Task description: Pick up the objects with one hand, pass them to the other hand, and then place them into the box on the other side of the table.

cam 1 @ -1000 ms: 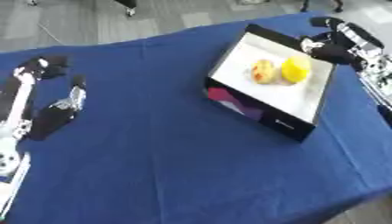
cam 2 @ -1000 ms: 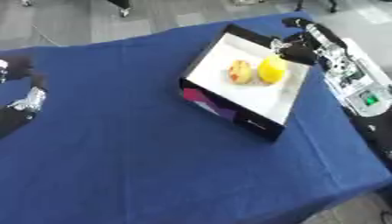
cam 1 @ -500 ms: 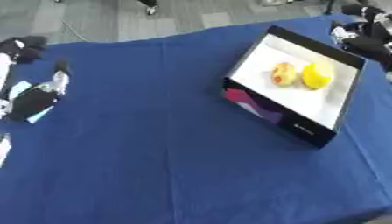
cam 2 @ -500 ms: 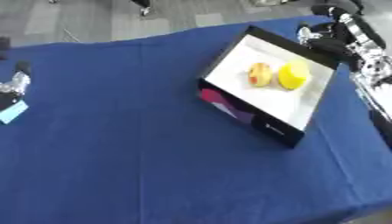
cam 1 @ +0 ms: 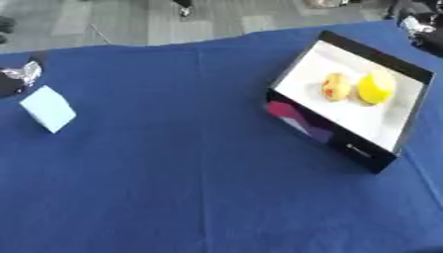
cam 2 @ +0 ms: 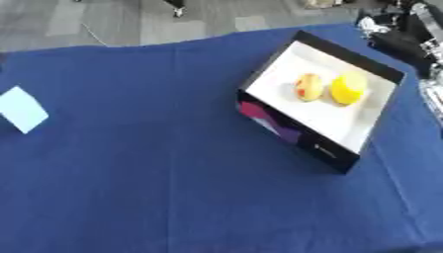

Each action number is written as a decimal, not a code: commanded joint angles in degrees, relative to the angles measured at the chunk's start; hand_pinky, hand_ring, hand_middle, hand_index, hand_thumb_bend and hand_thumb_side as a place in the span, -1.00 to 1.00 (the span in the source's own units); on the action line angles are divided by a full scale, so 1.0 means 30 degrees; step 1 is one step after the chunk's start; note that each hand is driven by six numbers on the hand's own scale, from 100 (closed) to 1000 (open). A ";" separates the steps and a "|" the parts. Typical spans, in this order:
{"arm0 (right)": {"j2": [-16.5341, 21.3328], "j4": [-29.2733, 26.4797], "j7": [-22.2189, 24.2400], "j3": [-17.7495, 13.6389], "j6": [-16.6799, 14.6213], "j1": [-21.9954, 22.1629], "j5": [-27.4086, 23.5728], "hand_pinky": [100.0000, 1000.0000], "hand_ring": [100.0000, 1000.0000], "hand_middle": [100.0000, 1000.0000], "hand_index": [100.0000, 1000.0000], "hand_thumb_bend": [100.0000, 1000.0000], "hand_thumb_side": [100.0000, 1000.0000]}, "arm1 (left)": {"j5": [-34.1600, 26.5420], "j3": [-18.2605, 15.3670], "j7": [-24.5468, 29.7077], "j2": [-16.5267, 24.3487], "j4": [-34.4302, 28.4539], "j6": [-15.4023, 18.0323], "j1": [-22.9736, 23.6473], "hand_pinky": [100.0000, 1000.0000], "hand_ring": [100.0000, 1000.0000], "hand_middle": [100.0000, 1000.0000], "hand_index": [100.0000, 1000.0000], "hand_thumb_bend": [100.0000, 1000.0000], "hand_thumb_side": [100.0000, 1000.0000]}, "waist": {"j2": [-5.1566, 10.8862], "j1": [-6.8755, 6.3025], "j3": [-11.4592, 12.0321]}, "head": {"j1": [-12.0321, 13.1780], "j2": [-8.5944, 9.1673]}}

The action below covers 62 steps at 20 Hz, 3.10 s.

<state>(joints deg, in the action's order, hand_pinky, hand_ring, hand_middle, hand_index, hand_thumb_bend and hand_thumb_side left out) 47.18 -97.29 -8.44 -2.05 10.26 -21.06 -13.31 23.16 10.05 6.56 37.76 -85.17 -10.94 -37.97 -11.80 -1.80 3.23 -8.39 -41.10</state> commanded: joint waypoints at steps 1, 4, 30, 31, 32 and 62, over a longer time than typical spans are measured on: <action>0.0790 -0.0394 0.0026 -0.0318 0.0032 -0.0159 0.0049 0.72 0.57 0.82 0.78 -1.00 -0.35 | 0.0083 -0.0148 0.1626 0.1327 0.1070 0.0142 -0.0859 0.63 0.48 0.43 0.65 -0.35 -0.18 | 0.0207 -0.0177 -0.0029 | 0.0218 0.0254; 0.0742 -0.0369 -0.0042 -0.0280 0.0116 -0.0157 0.0060 0.72 0.56 0.82 0.77 -1.00 -0.34 | -0.0061 -0.0069 0.3601 0.1574 0.2517 0.0321 -0.1566 0.64 0.50 0.44 0.66 -0.18 -0.01 | 0.0181 -0.0163 -0.0068 | 0.0345 0.0350; 0.0432 -0.0258 0.0041 -0.0079 0.0322 -0.0127 0.0284 0.72 0.55 0.80 0.76 -1.00 -0.30 | 0.7699 0.0021 1.1791 0.0209 0.9914 0.0398 -0.5175 0.76 0.63 0.49 0.62 0.50 -0.01 | 0.0054 -0.0180 -0.0377 | 0.1291 0.0757; 0.0403 -0.0248 0.0036 -0.0083 0.0330 -0.0126 0.0289 0.72 0.55 0.80 0.76 -1.00 -0.30 | 0.7686 -0.0030 1.1846 0.0198 1.0015 0.0425 -0.5209 0.77 0.64 0.49 0.62 0.50 -0.01 | 0.0033 -0.0173 -0.0383 | 0.1308 0.0790; 0.0378 -0.0242 0.0033 -0.0084 0.0336 -0.0122 0.0296 0.72 0.55 0.80 0.76 -1.00 -0.30 | 0.7660 -0.0070 1.1892 0.0202 1.0080 0.0459 -0.5246 0.77 0.64 0.49 0.62 0.50 -0.01 | 0.0013 -0.0167 -0.0387 | 0.1317 0.0811; -0.0101 -0.0246 0.0176 0.0074 0.0444 -0.0366 0.0926 0.72 0.55 0.80 0.76 -1.00 -0.23 | 0.8997 -0.0655 1.0674 -0.0702 1.2006 -0.1087 -0.6091 0.84 0.69 0.50 0.56 0.43 0.00 | -0.0924 -0.0115 -0.1142 | 0.2263 0.1620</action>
<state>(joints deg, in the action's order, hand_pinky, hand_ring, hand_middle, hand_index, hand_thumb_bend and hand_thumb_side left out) 45.62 -97.48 -8.01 -1.29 11.62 -21.28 -10.86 49.63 8.68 38.80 34.56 -48.76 -14.10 -54.90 -14.52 -1.80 -0.11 -1.89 -37.09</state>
